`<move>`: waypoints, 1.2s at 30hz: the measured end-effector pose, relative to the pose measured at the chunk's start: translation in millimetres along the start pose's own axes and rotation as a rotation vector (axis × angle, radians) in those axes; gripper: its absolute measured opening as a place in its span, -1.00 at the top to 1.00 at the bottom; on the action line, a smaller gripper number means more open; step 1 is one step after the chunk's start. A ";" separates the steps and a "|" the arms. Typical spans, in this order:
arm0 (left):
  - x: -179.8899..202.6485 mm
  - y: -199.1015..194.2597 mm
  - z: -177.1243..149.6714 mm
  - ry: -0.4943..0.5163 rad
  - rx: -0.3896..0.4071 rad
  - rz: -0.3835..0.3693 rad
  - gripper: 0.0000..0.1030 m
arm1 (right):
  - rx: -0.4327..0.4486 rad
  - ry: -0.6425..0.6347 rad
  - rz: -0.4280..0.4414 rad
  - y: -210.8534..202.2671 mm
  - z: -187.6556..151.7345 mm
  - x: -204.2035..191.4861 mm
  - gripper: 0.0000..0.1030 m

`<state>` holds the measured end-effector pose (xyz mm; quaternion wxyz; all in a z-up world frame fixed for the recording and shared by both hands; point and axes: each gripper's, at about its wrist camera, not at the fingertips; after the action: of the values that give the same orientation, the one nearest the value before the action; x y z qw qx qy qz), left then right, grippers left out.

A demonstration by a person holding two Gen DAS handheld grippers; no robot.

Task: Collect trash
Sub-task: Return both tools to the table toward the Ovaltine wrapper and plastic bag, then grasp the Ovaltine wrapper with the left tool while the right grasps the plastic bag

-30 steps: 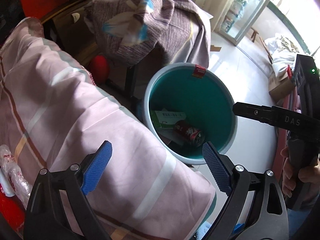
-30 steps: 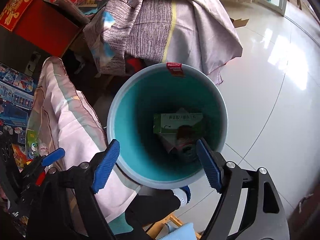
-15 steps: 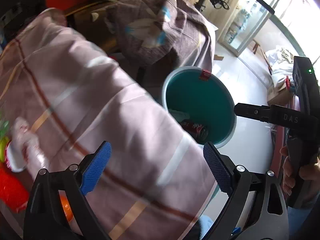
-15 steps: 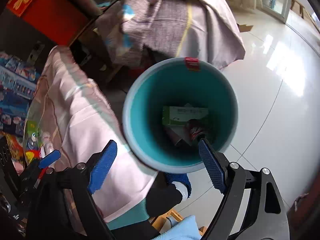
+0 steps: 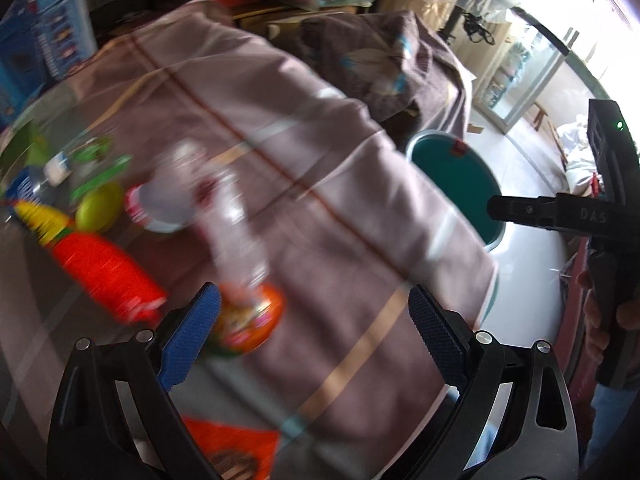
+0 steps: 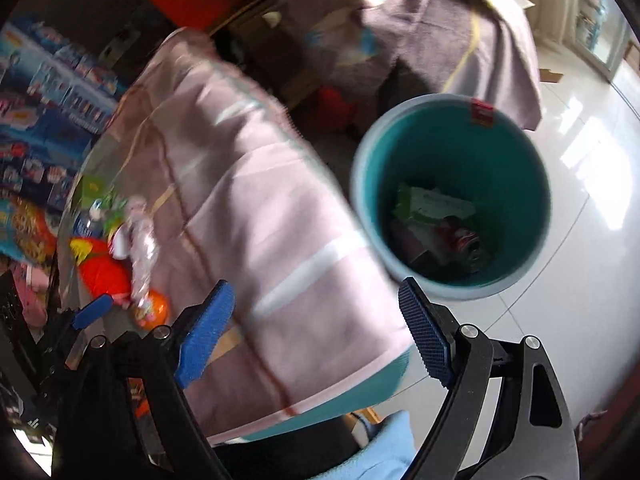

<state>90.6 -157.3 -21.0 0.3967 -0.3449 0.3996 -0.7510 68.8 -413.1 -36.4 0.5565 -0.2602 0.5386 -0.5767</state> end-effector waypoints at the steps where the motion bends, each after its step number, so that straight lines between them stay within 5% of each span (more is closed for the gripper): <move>1: -7.8 -6.2 -8.1 0.000 -0.001 0.012 -0.84 | -0.007 -0.017 0.004 0.9 -4.7 -8.0 -0.57; 12: -38.4 -38.3 -80.9 0.122 -0.082 0.123 -0.84 | -0.067 -0.112 0.031 16.6 -49.6 -63.8 -0.57; 24: -40.5 -35.6 -119.6 0.163 -0.118 0.126 -0.84 | -0.107 -0.185 0.048 18.2 -79.3 -92.3 -0.57; 31: -40.6 -17.8 -127.4 0.173 -0.151 0.117 0.03 | -0.118 -0.204 0.048 21.0 -84.5 -101.0 -0.57; 36: -51.3 -25.4 -117.0 0.089 -0.083 0.079 0.20 | -0.118 -0.220 0.035 26.5 -81.7 -105.6 -0.57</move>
<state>7.8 -65.1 -61.0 0.3931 -0.3112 0.4612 -0.7321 30.8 -283.4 -52.2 0.6060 -0.3447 0.5116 -0.5022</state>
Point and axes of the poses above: each gripper's, at about its wrist camera, not at the fingertips, and y roughly the way its jaws point, x to its right, z to its top, and after that the axes turned 5 degrees about -z, right-handed
